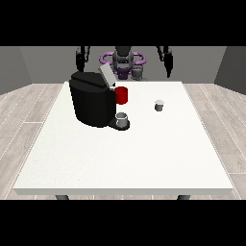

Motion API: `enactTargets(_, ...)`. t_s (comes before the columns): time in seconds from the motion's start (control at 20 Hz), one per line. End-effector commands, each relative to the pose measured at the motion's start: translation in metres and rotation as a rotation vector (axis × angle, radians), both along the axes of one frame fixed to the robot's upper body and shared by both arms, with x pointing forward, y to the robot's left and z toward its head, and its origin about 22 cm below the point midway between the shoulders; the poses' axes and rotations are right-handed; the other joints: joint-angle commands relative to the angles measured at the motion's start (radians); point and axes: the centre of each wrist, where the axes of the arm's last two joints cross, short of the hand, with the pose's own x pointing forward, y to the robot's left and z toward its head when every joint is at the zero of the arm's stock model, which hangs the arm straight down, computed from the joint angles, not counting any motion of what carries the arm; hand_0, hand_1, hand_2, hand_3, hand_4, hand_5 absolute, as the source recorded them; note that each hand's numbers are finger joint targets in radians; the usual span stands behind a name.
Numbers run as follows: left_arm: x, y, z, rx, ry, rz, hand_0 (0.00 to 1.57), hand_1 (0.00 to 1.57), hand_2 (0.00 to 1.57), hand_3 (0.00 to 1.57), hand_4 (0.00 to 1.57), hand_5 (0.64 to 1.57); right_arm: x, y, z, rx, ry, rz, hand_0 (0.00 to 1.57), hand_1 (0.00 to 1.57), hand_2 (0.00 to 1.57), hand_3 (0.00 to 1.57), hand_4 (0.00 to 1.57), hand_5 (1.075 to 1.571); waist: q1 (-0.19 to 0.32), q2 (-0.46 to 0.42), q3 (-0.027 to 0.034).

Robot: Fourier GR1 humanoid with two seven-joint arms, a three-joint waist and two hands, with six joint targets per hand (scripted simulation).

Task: Insert the coffee pod into the coffee machine and close the lid

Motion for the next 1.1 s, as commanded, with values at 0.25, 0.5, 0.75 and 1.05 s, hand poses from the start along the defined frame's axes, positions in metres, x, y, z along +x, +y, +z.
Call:
enactTargets(0.25, -0.004, 0.015, -0.014, -0.005, -0.159, -0.058, 0.00, 0.00, 0.00, 0.00, 0.21, 1.571, -0.009, -0.006, -0.014, -0.001, 0.087, 0.010, 0.00, 0.00, 0.00, 0.00, 0.13, 1.571, -0.044, -0.041, -0.0098)
enactTargets(0.5, 0.026, 0.051, 0.017, 0.193, -0.130, -0.029, 0.00, 0.00, 0.00, 0.00, 0.00, 1.571, -0.001, -0.001, -0.010, 0.102, -0.089, -0.158, 0.00, 0.00, 0.00, 0.00, 0.18, 1.571, -0.104, 0.007, -0.0093)
enactTargets(0.75, 0.054, 0.095, 0.024, 0.180, -0.077, -0.029, 0.00, 0.00, 0.00, 0.00, 0.00, 1.571, 0.014, 0.019, 0.014, 0.091, -0.164, -0.118, 0.00, 0.00, 0.00, 0.00, 0.17, 1.571, -0.148, 0.090, -0.0099)
enactTargets(1.05, 0.079, 0.116, 0.033, 0.248, 0.002, 0.044, 0.00, 0.00, 0.00, 0.00, 0.00, 1.571, 0.003, 0.043, 0.011, 0.096, -0.194, -0.030, 0.00, 0.00, 0.00, 0.00, 0.19, 1.571, -0.219, 0.150, -0.0099)
